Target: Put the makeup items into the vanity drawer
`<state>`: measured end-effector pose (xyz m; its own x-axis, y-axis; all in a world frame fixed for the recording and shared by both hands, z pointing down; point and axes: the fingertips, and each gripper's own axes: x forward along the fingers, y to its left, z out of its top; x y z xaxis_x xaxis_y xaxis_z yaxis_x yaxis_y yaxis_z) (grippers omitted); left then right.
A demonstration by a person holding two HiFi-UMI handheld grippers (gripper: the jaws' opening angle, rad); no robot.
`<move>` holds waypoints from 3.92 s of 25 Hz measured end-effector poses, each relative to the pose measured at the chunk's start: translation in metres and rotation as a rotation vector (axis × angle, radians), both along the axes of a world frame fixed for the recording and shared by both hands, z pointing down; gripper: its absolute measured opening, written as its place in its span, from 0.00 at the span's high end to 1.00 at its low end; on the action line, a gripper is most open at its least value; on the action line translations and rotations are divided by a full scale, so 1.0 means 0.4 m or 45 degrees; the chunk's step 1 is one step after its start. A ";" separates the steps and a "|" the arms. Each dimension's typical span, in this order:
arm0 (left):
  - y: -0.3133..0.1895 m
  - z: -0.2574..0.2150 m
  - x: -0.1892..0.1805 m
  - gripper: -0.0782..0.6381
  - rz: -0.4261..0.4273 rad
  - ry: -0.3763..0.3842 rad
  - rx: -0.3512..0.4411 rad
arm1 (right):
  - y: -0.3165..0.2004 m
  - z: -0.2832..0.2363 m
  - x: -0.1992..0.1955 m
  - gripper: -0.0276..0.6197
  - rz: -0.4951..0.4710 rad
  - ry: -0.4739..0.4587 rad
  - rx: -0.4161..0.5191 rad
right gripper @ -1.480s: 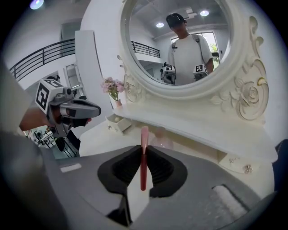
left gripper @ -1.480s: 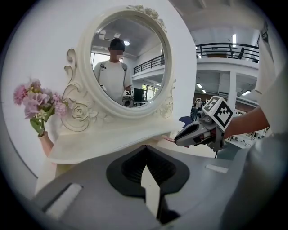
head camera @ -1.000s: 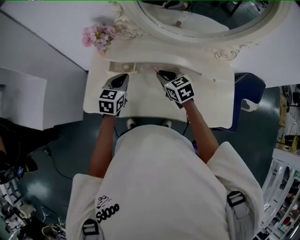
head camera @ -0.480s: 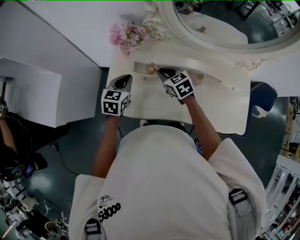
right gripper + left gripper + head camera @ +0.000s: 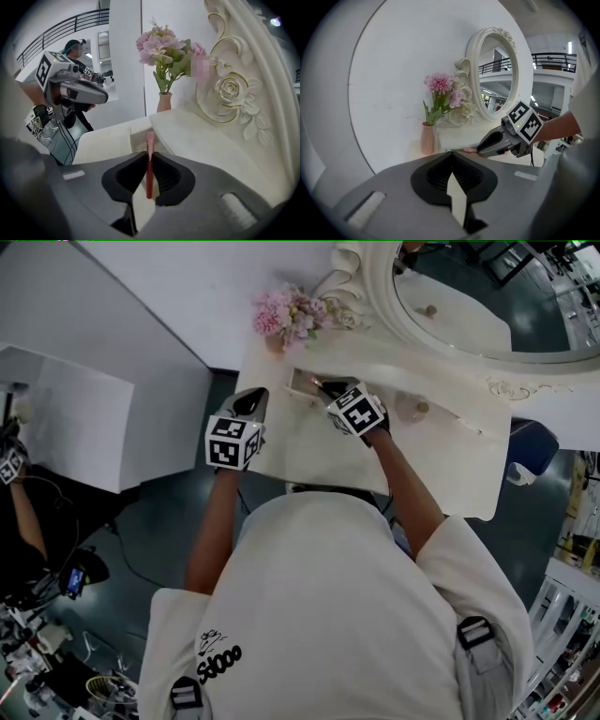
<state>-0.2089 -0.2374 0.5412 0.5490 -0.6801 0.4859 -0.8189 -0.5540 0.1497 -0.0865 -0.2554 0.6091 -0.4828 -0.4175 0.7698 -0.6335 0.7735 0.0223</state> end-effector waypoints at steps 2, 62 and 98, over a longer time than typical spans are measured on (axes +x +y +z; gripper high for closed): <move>-0.002 0.011 -0.007 0.87 -0.007 0.006 -0.013 | -0.007 0.013 -0.010 0.88 -0.027 0.026 -0.007; 0.153 -0.597 0.734 0.87 0.500 0.083 0.649 | 0.268 -0.745 0.747 0.95 0.552 -0.238 0.879; 0.211 -0.685 0.748 0.87 0.581 0.127 0.713 | 0.315 -0.850 0.727 0.95 0.538 -0.241 1.004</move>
